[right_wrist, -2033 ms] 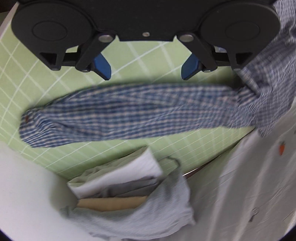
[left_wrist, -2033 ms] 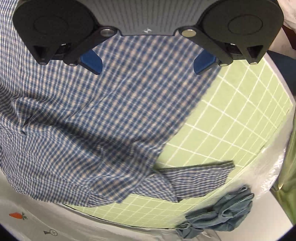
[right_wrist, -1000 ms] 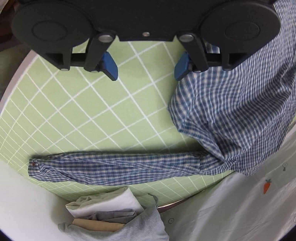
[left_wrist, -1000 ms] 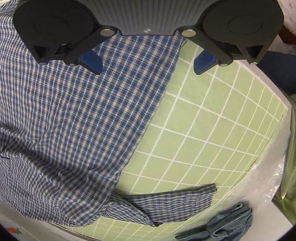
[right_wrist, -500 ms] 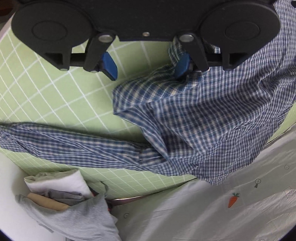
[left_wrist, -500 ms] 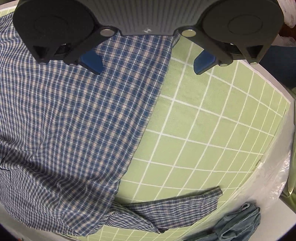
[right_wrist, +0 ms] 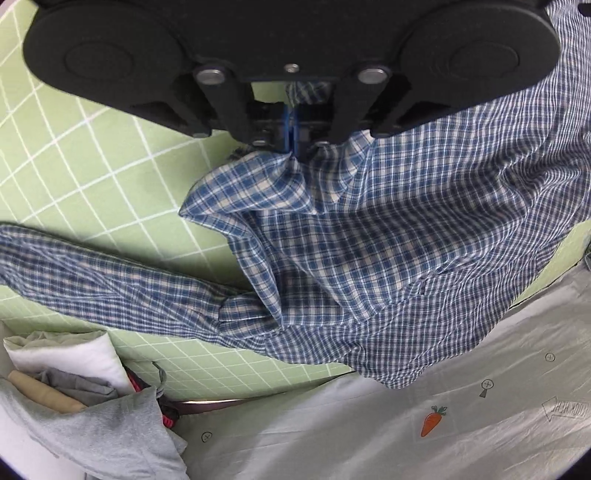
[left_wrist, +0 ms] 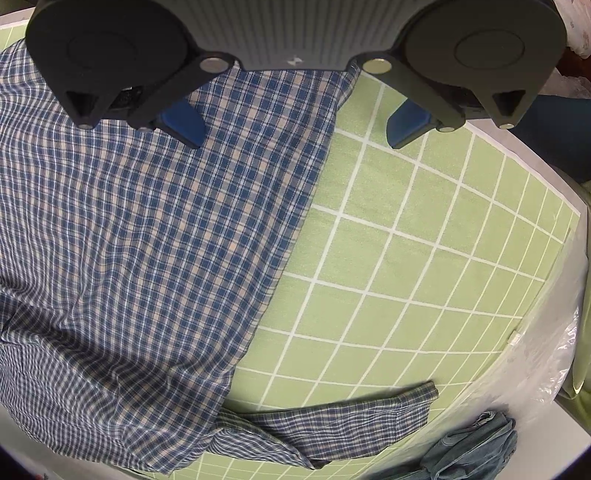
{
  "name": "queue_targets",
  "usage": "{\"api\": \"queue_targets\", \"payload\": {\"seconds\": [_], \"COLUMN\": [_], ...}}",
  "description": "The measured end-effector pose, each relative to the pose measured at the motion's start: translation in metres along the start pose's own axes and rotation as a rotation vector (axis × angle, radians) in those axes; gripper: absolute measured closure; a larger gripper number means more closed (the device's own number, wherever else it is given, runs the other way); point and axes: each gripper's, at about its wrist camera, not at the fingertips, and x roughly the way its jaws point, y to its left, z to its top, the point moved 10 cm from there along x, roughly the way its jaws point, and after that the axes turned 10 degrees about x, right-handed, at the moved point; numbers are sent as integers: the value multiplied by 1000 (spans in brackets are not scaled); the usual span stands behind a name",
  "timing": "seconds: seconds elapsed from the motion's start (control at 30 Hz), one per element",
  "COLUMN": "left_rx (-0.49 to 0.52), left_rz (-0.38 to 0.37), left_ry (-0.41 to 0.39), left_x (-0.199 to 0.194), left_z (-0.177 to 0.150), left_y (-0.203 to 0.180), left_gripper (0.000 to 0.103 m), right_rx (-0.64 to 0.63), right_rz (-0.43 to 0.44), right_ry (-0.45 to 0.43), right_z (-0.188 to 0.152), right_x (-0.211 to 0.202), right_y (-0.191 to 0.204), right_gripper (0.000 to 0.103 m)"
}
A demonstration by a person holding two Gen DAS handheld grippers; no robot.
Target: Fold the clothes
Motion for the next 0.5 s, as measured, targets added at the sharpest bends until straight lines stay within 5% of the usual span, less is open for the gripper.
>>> {"api": "queue_targets", "payload": {"seconds": [0.23,0.5], "left_rx": [-55,-58], "left_rz": [-14,-38], "left_ry": [-60,-84], "left_x": [-5,-3], "left_z": [10,10], "left_y": [9,7], "left_gripper": [27,29], "right_rx": [40,12], "right_rz": [-59,-208], "right_ry": [-46,-49], "right_z": [11,13], "right_x": [-49,-100], "right_y": [-40,-75], "right_gripper": [102,102]}}
